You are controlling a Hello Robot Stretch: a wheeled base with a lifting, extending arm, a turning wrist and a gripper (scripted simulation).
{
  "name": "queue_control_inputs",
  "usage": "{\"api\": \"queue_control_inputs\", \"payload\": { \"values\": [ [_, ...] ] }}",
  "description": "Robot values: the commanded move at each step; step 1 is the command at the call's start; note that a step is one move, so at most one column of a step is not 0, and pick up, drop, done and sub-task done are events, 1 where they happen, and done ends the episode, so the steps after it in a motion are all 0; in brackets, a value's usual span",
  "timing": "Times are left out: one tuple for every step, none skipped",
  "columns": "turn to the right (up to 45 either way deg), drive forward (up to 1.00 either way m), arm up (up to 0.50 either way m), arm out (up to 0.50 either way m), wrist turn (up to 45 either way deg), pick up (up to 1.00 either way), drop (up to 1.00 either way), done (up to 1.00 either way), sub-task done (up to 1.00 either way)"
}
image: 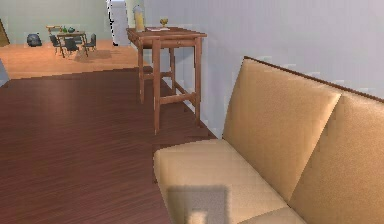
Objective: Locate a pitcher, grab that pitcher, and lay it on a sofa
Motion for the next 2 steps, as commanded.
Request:
{"api": "queue_control_inputs", "payload": {
  "values": [
    [0.0,0.00,0.00,-0.08,0.0,0.00,0.00,0.00,0.00],
    [0.0,0.00,0.00,0.00,0.0,0.00,0.00,1.00,0.00]
  ]
}}
